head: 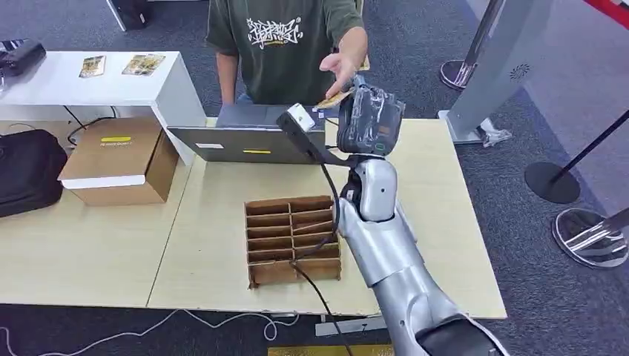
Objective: Pass the card to the sensor for recognition and then transmit it.
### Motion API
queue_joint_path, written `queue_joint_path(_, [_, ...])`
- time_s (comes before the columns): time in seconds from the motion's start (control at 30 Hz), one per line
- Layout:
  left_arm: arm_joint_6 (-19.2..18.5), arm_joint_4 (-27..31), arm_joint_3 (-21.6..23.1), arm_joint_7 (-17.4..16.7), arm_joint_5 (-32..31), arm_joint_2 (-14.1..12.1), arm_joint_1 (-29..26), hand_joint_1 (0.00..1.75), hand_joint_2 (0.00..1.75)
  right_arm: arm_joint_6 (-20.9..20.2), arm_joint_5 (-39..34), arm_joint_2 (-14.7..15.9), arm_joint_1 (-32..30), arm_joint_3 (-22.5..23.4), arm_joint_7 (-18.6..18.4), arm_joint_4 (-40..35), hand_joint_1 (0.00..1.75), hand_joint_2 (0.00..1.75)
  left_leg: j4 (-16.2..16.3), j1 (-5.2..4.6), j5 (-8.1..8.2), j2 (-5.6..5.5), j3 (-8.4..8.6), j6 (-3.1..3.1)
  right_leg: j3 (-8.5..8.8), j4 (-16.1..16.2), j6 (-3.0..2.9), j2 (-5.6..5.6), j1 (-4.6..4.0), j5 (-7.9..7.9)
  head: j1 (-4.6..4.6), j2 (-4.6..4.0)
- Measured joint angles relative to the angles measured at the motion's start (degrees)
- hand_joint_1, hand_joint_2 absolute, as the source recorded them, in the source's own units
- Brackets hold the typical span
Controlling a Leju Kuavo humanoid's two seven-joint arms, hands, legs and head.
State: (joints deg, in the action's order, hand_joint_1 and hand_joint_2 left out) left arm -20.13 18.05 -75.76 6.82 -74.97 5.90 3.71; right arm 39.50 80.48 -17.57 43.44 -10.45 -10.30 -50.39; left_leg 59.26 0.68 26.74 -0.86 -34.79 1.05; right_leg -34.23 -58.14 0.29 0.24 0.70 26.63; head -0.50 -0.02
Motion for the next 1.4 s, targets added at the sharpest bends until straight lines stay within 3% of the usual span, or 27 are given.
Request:
queue_joint_path(0.27, [-0.5, -0.7, 0.2, -0.4, 0.0, -0.6, 0.1, 0.00, 1.75, 0.0, 0.6, 0.0, 3.3, -0.3, -0.4, 6.7, 1.75, 1.75, 0.0, 0.01, 0.00, -0.02, -0.01, 0.00, -0.01, 0.0, 0.00, 0.00, 0.00, 0.01, 0.00, 0.00])
queue_joint_path(0.6, [-0.6, -1.2, 0.2, -0.3, 0.0, -1.0, 0.1, 0.00, 1.75, 0.1, 0.6, 0.0, 4.6, -0.3, 0.2, 9.7, 1.75, 1.75, 0.0, 0.01, 0.01, -0.02, -0.01, 0.00, 0.00, 0.0, 0.00, -0.01, 0.00, 0.01, 0.02, 0.00])
queue_joint_path(0.63, [-0.6, -1.2, 0.2, -0.3, 0.0, -1.0, 0.1, 0.00, 1.75, 0.1, 0.6, 0.0, 4.6, -0.3, 0.2, 9.9, 1.52, 1.75, 0.0, 0.01, 0.01, -0.02, -0.01, 0.00, 0.00, 0.0, 0.00, -0.01, 0.00, 0.01, 0.00, 0.00])
queue_joint_path(0.67, [-0.6, -1.2, 0.2, -0.3, 0.0, -1.0, 0.1, 0.00, 1.75, 0.1, 0.5, 0.0, 4.7, -0.3, 0.3, 10.0, 0.14, 1.75, 0.0, 0.01, 0.00, -0.02, -0.01, 0.00, 0.00, 0.0, 0.00, -0.01, 0.00, 0.01, 0.02, 0.00])
queue_joint_path(0.7, [-0.6, -1.2, 0.2, -0.3, 0.0, -1.0, 0.1, 0.00, 1.75, 0.1, 0.3, 0.0, 4.7, -0.4, 0.4, 10.1, 0.00, 1.75, 0.0, 0.01, 0.01, -0.02, -0.01, 0.00, 0.00, 0.0, 0.00, -0.01, 0.00, 0.01, 0.02, 0.00])
queue_joint_path(1.23, [-0.8, -1.2, 0.3, -0.3, 0.0, -1.2, 0.1, 0.00, 1.75, 0.1, -0.2, -0.1, 5.3, -1.8, 0.8, 12.0, 0.00, 1.75, 0.0, 0.01, 0.00, -0.03, -0.01, 0.00, 0.00, 0.0, 0.00, -0.01, 0.00, 0.01, 0.02, 0.00])
queue_joint_path(1.4, [-0.6, -1.2, 0.4, -0.3, 0.0, -1.2, 0.1, 0.00, 1.75, 0.1, -1.8, -0.1, 5.2, -1.7, 2.9, 11.8, 0.00, 1.75, 0.0, 0.01, 0.01, -0.02, -0.01, 0.00, -0.01, 0.0, 0.00, -0.01, 0.00, 0.01, 0.00, 0.00])
